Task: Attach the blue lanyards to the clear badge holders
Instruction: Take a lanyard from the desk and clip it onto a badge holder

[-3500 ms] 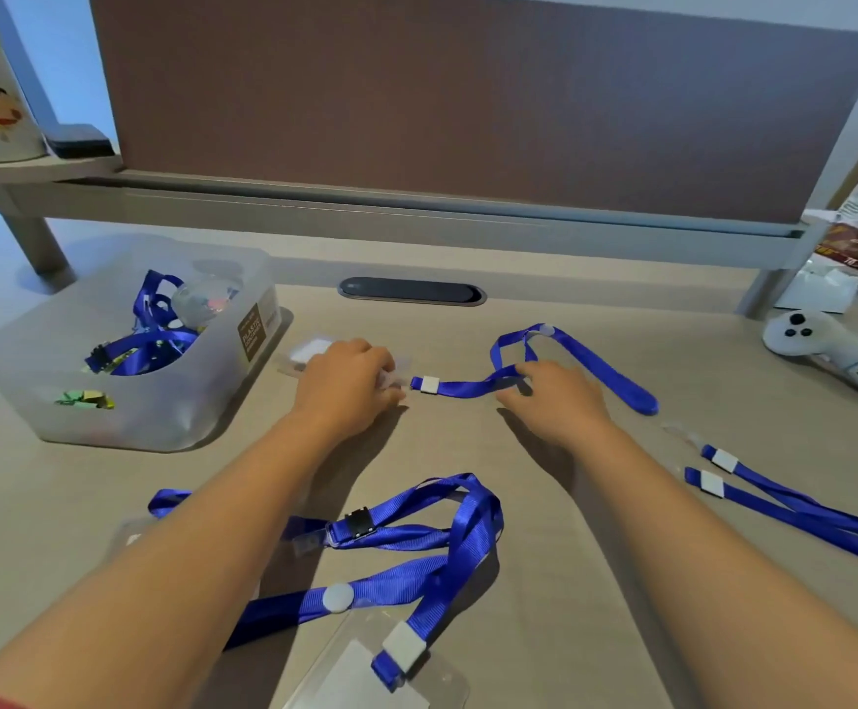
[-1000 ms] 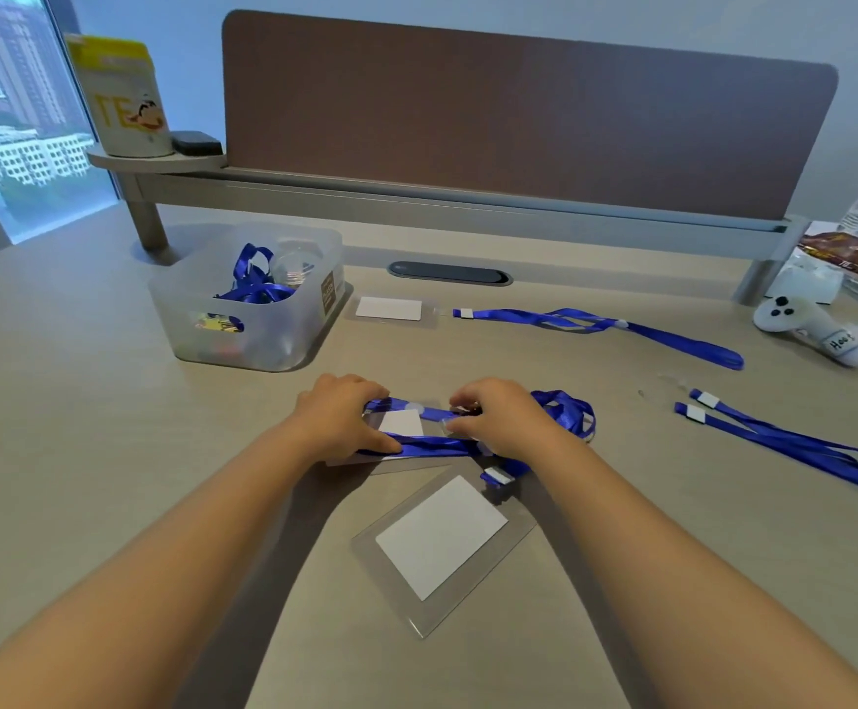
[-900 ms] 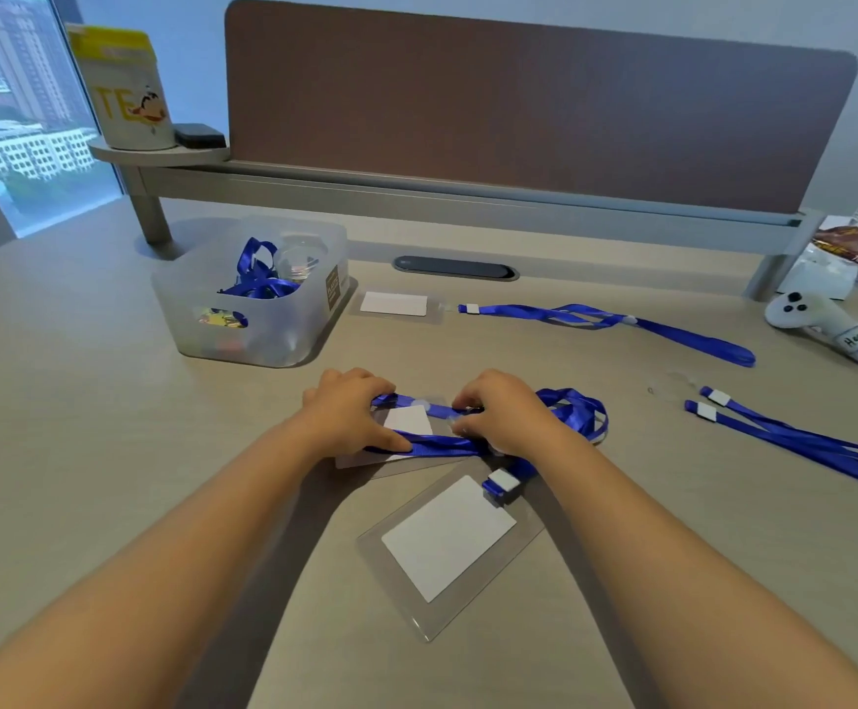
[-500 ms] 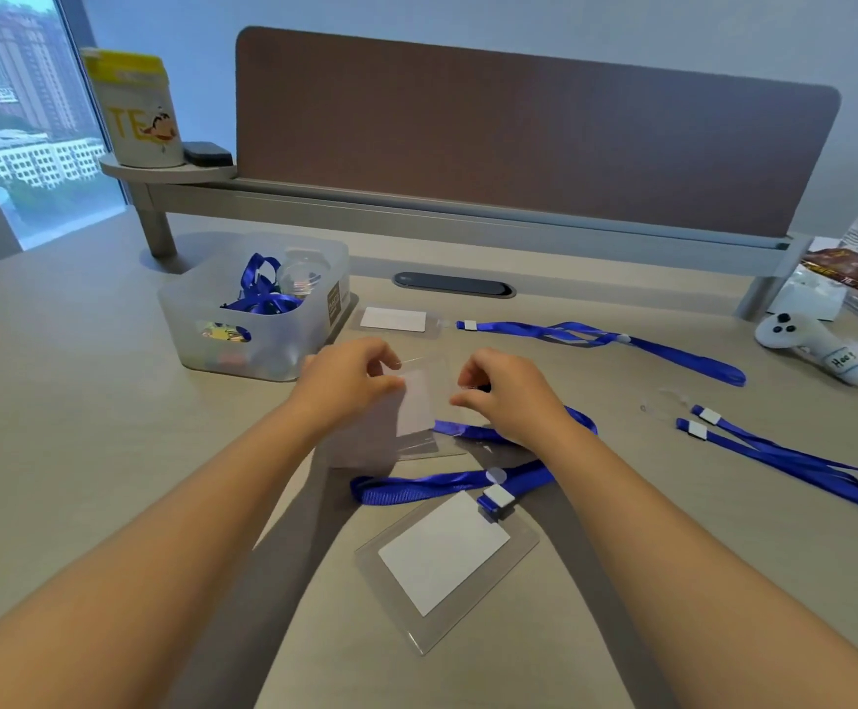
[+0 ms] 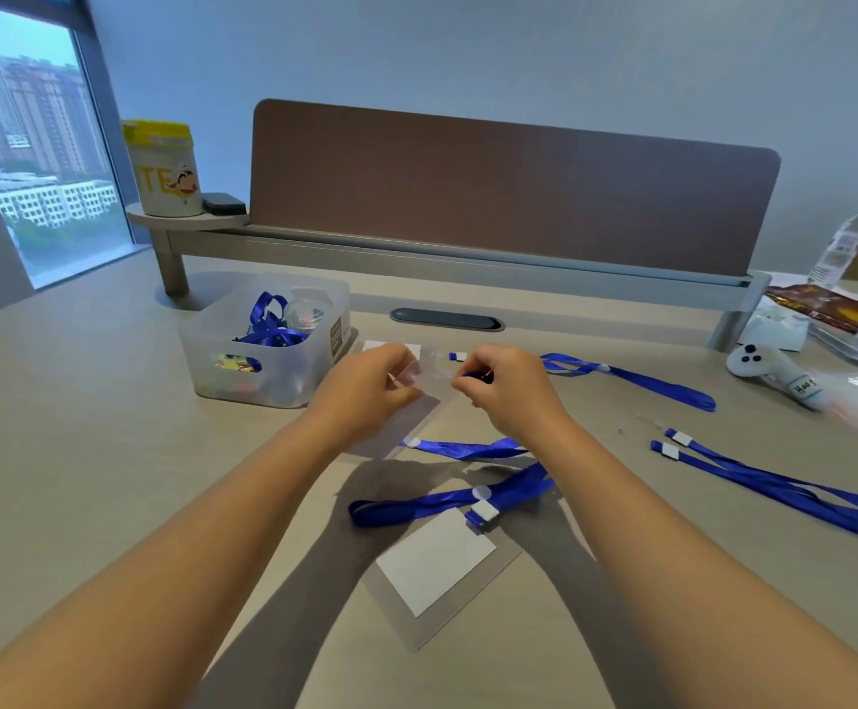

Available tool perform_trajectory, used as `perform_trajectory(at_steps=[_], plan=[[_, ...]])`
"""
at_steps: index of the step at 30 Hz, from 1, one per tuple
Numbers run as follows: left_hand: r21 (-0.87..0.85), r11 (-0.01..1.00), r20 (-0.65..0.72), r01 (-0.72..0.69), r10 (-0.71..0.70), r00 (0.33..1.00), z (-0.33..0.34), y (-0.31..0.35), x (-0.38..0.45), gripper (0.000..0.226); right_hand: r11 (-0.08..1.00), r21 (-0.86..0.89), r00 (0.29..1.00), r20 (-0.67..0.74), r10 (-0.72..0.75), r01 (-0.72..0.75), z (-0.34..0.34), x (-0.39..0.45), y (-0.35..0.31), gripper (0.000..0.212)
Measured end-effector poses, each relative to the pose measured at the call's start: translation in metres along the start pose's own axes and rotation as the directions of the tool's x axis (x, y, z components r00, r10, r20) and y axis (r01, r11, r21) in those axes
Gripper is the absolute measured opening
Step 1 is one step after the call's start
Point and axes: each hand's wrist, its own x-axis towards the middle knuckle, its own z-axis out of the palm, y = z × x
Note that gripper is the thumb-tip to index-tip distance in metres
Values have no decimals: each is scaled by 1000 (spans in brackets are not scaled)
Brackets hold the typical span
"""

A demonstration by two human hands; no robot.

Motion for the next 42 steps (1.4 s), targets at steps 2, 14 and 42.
perform_trajectory(at_steps=[2, 14, 42], plan=[[-43, 998, -13, -40, 39, 999, 2, 9, 0, 23, 999, 34, 1000, -6, -11, 12, -1, -2, -4, 18], [99, 975, -144, -201, 214, 966, -3, 13, -1, 29, 916, 342, 972, 176, 157, -210, -6, -3, -7, 32], [-211, 966, -195, -151, 110, 975, 3, 7, 12, 15, 887, 453, 995, 2, 98, -88, 12, 5, -9, 16]])
